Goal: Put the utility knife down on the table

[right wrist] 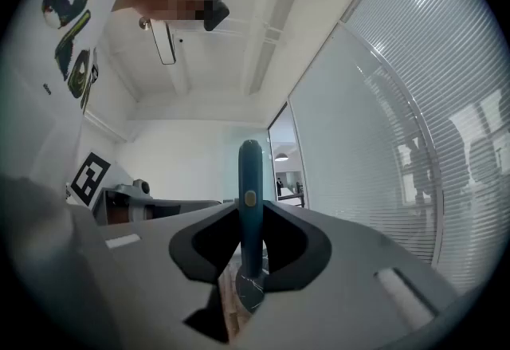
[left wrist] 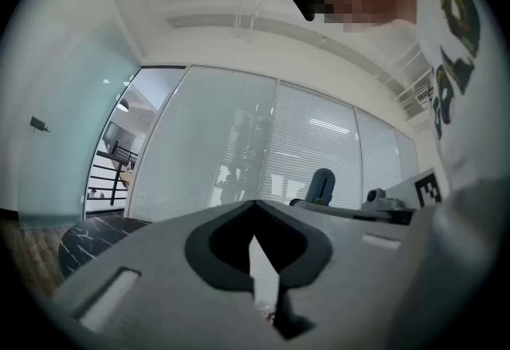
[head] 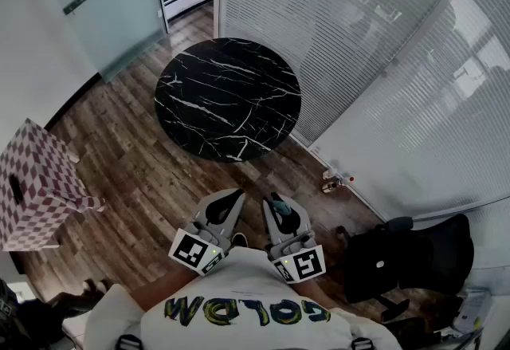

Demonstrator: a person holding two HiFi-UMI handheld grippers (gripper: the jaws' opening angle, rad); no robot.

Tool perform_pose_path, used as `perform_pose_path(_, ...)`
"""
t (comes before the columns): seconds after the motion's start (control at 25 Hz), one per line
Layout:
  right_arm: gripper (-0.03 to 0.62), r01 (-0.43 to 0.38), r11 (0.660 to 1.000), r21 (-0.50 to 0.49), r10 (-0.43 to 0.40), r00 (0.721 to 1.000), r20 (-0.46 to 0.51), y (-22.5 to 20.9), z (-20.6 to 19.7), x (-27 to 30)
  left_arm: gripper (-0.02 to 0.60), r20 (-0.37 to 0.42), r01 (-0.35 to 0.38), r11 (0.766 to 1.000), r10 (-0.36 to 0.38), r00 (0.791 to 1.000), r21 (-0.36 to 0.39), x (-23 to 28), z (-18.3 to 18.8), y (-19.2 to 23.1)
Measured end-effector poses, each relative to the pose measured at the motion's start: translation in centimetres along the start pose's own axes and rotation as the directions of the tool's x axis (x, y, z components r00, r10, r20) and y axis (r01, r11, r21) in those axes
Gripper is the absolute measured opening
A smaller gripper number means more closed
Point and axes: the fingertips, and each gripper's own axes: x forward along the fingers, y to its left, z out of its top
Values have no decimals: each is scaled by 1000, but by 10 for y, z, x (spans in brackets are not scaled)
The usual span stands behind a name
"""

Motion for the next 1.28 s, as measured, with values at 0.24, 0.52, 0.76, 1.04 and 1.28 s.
perform_pose_path(0.24,72,-4,1000,6,4,1000,15,-22,9,-7,2,-3,-4,1000,4,1000,-6,22,-1,-9)
perform_pose_path(0.52,72,-37,999,25,37,999,11,-44,10,-14,2,-6,-38,999,38,999,12,39,-6,-21)
perform_pose_path(0.76,72,-61,998,30,62,998,-3,-52,4,-12,2,-20,-76,997,76,997,-8,44,-15,-20)
perform_pose_path(1.04,72,-84,995,46,85,996,-23,-55,-8,5,2,-12,-134,991,133,991,-17,42,-16,3)
perform_pose_path(1.28,72,-93,995,31,94,995,-15,-58,-14,42,2,3,-147,989,147,989,-15,50,-12,42)
